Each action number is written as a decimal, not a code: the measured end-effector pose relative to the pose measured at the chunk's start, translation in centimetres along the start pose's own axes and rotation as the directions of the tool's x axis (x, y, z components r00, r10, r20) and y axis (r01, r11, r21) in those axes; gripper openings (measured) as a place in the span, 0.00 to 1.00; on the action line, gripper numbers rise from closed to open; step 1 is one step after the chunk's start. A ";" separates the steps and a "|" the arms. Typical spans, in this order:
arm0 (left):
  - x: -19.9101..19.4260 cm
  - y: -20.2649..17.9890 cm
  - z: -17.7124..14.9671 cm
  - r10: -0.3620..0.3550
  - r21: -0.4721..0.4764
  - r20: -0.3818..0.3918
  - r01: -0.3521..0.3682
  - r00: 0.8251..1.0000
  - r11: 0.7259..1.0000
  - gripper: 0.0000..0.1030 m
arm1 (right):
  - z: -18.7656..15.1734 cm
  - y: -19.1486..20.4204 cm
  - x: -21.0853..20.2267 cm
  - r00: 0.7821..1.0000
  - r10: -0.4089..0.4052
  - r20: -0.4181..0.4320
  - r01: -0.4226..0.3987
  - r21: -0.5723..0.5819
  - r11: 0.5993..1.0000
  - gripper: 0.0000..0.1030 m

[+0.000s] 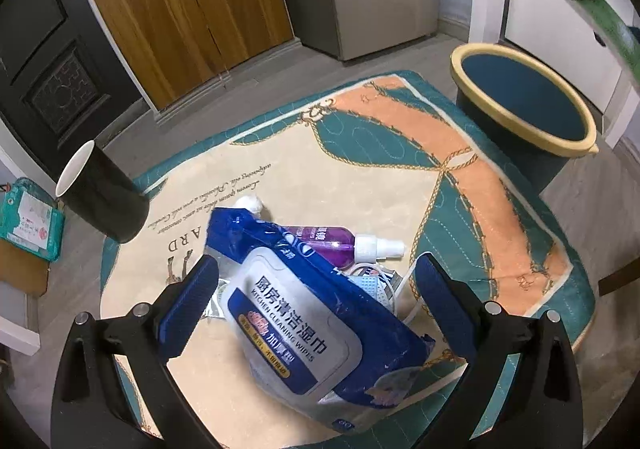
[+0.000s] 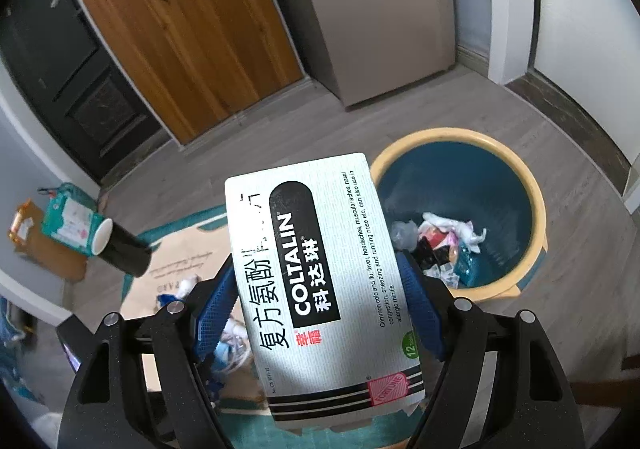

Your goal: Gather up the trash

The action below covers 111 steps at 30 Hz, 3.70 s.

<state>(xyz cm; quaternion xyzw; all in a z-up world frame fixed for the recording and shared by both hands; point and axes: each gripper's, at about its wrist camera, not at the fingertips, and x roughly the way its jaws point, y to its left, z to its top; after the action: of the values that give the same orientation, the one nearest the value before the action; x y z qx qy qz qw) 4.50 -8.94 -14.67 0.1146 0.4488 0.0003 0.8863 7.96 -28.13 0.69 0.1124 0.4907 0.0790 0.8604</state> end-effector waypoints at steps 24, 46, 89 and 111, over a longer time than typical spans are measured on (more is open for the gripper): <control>-0.2 1.6 1.8 -0.004 -0.040 0.028 0.005 1.000 0.999 0.05 | 0.2 -0.4 0.8 1.000 0.014 -0.007 -0.013 0.018 1.000 0.75; 0.3 1.3 1.8 0.001 -0.019 -0.022 -0.001 1.000 1.000 0.03 | 0.5 -0.7 1.0 1.000 0.004 -0.018 -0.004 0.016 1.000 0.75; -4.3 -11.7 14.7 -0.596 0.154 0.216 0.576 0.773 0.803 0.02 | 2.9 -20.2 1.8 0.999 -0.045 0.014 0.034 0.443 0.896 0.75; 1.0 -20.8 18.9 -0.526 0.280 0.124 0.479 0.841 0.832 0.18 | 5.2 -21.4 5.3 0.994 0.002 0.113 -0.058 0.496 0.866 0.76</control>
<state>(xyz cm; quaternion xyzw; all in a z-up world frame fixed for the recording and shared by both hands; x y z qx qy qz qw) 18.04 -32.93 -8.93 0.0968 0.3703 -0.2985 0.8743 15.61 -48.04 -6.92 0.3425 0.4450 -0.0433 0.8263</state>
